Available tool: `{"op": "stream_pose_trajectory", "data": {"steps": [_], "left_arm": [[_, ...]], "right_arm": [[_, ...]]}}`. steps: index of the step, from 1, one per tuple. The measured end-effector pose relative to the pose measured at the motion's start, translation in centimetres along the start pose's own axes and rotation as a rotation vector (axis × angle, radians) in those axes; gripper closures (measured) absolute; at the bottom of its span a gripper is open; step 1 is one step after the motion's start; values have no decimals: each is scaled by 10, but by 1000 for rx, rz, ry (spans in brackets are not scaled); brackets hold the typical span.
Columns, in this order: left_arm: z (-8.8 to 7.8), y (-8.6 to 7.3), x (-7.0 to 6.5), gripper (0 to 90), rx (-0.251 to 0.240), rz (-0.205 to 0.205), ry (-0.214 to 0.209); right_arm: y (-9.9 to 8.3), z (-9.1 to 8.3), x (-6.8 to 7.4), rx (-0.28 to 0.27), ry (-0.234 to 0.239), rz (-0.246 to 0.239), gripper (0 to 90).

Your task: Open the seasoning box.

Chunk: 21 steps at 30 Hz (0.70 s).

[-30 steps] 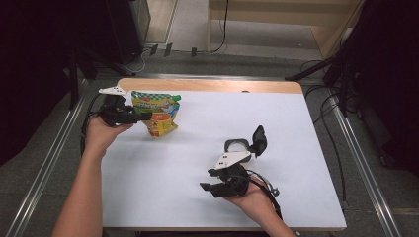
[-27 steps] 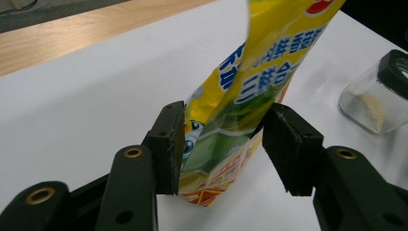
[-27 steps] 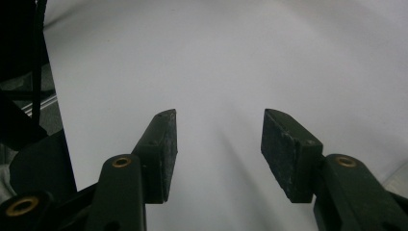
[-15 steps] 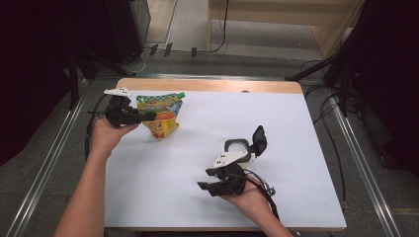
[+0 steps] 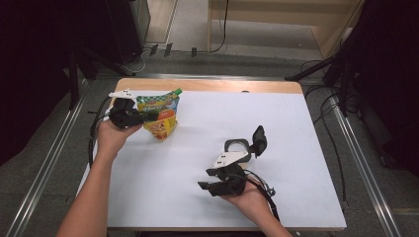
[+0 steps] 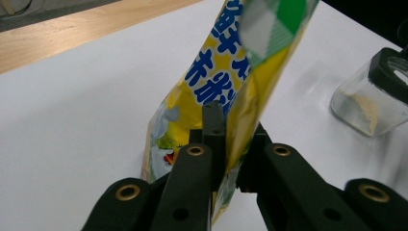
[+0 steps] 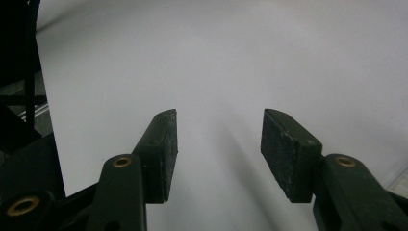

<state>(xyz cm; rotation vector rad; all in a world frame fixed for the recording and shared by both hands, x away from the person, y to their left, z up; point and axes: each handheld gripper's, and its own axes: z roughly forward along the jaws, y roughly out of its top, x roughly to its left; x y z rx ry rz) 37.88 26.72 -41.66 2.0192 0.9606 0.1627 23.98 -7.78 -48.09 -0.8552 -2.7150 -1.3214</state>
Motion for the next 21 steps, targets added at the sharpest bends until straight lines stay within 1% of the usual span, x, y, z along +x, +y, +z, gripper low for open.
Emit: {"op": "stream_pose_trajectory", "data": {"steps": [3,4,5,7,8,9,12,16,17,21], "left_arm": [[-2,3,-1,900,-5,-45,-15],[-3,4,-1,900,-7,-70,-29],[-5,6,0,900,-3,-95,-54],[-8,9,-3,900,5,-108,-87],[-10,11,-4,900,9,-108,-91],[-12,13,-8,900,9,-99,-95],[-18,18,-16,900,11,-79,-86],[-25,23,-27,900,12,-65,-99],[-26,24,-30,900,13,-68,-105],[-28,26,-38,900,22,-57,-115]], "right_arm": [[-1,0,0,-2,-3,1,488],[-1,1,0,-3,-4,-1,487],[-1,1,0,-4,-4,-3,487],[-2,1,-1,-3,-4,-2,488],[-2,1,-1,-2,-3,1,488],[-1,1,-1,-5,-2,0,488],[-2,2,-1,-11,6,7,488],[-2,4,1,-19,14,-2,485],[-2,5,2,-24,18,-9,482],[-2,8,4,-31,22,-28,479]]}}
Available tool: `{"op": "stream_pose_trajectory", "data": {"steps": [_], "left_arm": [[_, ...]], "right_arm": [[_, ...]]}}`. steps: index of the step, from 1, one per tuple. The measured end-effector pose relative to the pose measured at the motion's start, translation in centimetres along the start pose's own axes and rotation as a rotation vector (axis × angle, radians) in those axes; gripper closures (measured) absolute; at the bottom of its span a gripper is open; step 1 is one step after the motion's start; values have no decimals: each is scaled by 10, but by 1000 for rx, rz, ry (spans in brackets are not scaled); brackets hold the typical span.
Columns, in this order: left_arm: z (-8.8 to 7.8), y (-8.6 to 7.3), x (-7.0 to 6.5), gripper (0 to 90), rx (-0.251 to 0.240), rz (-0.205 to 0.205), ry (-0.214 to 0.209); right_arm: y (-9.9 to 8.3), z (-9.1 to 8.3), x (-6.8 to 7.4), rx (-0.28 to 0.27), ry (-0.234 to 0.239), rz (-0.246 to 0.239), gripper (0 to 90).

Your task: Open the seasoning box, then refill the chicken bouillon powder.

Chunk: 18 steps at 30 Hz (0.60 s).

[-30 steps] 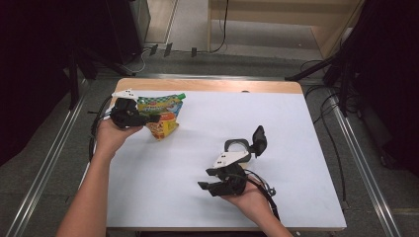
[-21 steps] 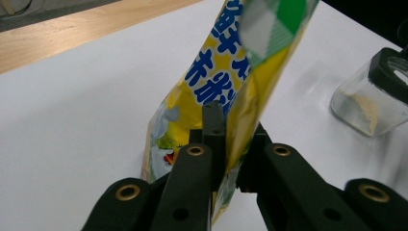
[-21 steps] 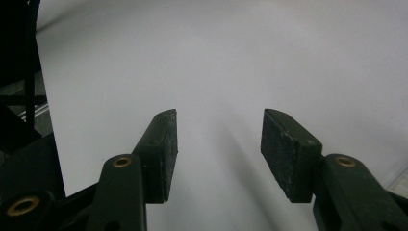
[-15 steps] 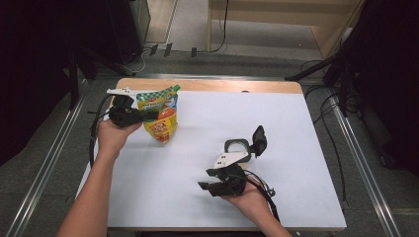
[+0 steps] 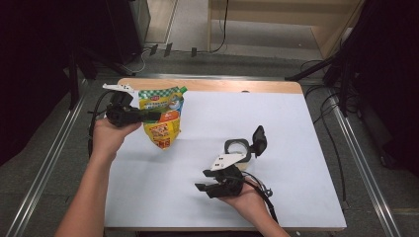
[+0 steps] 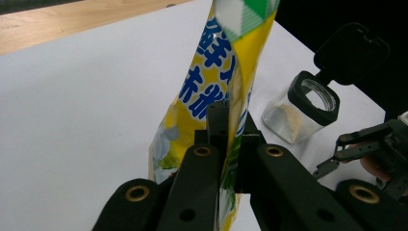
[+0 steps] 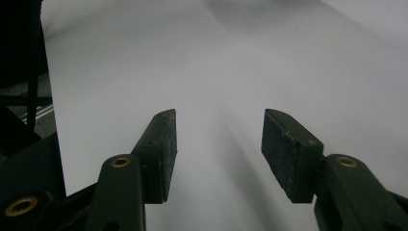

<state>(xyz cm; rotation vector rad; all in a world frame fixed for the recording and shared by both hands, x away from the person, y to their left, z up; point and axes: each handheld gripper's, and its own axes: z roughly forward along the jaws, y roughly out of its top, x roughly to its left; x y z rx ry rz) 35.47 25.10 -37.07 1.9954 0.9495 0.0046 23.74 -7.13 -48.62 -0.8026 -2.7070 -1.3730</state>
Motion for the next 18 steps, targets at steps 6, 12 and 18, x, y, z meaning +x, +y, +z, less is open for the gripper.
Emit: {"op": "stream_pose_trajectory", "data": {"steps": [6,12,18], "left_arm": [[-2,1,-11,900,5,-2,-18],[-4,3,-24,900,13,5,-39],[-4,5,-40,900,30,24,-70]], "right_arm": [[1,4,0,6,-7,16,481],[2,8,1,16,-14,18,483],[3,13,0,15,-23,41,483]]}}
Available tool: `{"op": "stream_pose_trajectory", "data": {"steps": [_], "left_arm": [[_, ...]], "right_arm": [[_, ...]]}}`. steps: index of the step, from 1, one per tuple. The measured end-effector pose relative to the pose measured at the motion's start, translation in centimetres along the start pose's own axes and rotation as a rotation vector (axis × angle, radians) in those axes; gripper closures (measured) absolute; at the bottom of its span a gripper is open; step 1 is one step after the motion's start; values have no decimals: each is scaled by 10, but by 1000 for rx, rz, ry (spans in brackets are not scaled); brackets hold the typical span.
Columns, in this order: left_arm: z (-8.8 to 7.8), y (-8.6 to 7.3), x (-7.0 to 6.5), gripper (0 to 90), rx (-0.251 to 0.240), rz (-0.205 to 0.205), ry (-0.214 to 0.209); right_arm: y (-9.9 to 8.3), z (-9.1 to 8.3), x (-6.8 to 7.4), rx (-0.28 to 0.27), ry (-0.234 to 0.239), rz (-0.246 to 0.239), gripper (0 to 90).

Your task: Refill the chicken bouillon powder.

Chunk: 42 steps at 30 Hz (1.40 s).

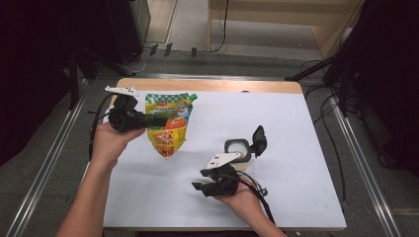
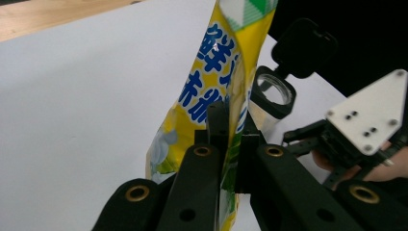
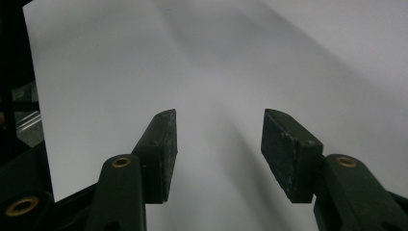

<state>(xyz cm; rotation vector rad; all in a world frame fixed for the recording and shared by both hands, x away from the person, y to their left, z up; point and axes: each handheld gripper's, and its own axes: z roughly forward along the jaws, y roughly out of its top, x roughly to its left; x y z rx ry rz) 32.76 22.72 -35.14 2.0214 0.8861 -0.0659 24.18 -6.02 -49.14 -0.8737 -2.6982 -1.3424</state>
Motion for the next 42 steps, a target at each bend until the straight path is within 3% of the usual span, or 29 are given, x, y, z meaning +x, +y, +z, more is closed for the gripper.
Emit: {"op": "stream_pose_trajectory", "data": {"steps": [8,25,31,35,37,42], "left_arm": [[6,1,-21,900,37,23,-28],[24,5,-54,900,88,48,-163],[28,6,-62,900,100,40,-223],[33,6,-65,900,121,30,-240],[36,5,-64,900,125,8,-266],[40,5,-64,900,137,-6,-260]], "right_arm": [[1,3,-5,-23,-34,22,506],[-3,7,-10,-58,-84,46,569],[-5,6,-11,-81,-113,49,600],[-8,4,-11,-129,-145,38,613],[-8,3,-11,-134,-155,27,616],[-11,5,-10,-152,-194,-11,624]]}}
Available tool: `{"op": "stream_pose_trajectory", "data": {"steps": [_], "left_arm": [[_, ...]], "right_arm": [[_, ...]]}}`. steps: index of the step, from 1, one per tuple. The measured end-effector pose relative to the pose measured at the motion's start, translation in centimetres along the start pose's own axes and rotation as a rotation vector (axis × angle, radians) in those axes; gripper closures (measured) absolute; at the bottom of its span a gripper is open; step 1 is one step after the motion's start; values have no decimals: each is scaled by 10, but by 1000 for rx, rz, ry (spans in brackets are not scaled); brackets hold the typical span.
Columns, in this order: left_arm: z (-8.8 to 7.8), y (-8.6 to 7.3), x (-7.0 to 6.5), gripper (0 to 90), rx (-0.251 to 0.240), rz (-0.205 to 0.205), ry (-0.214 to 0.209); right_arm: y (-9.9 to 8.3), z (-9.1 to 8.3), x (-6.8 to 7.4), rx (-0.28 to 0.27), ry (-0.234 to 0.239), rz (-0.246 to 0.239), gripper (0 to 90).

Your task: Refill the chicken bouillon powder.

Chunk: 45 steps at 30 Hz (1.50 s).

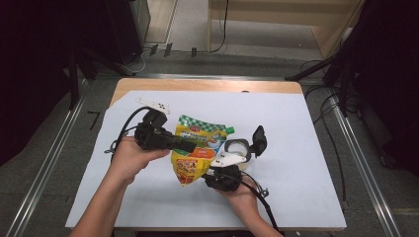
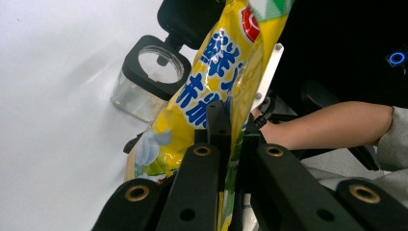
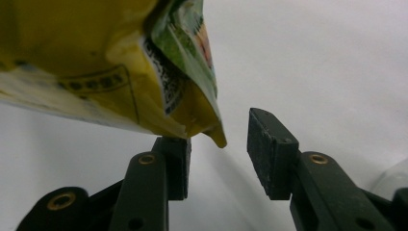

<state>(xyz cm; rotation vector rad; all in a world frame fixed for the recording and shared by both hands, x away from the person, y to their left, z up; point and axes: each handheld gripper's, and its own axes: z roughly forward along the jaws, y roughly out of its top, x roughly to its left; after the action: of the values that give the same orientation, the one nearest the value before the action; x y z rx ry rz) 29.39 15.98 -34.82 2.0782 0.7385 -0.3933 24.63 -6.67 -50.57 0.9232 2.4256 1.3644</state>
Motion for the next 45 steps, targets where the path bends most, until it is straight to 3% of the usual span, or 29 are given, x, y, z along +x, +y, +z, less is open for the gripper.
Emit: {"op": "stream_pose_trajectory", "data": {"steps": [6,9,12,15,17,20,23,27,38,45], "left_arm": [[0,-1,3,900,-25,-34,-33],[6,-3,9,900,-41,-71,-54],[9,-4,12,900,-38,-85,-40],[10,-4,11,900,-32,-80,-8],[12,-3,10,900,-33,-74,-6],[12,-2,8,900,-37,-57,28],[13,-2,7,900,-42,-53,28],[17,-1,5,896,-43,-41,46],[34,-1,0,862,-40,-10,85],[40,-1,-1,831,-51,11,116]], "right_arm": [[-8,2,-3,-23,-9,27,631],[-6,0,4,-57,11,-8,630],[-3,-1,15,-62,11,-94,623],[-2,0,21,-39,15,-127,624],[-2,0,23,-23,20,-128,626],[0,-1,23,-13,44,-120,629],[1,-2,25,-13,49,-116,626],[2,-3,30,-17,31,-155,623],[7,-7,46,-13,80,-182,629],[10,-10,47,-20,125,-139,631]]}}
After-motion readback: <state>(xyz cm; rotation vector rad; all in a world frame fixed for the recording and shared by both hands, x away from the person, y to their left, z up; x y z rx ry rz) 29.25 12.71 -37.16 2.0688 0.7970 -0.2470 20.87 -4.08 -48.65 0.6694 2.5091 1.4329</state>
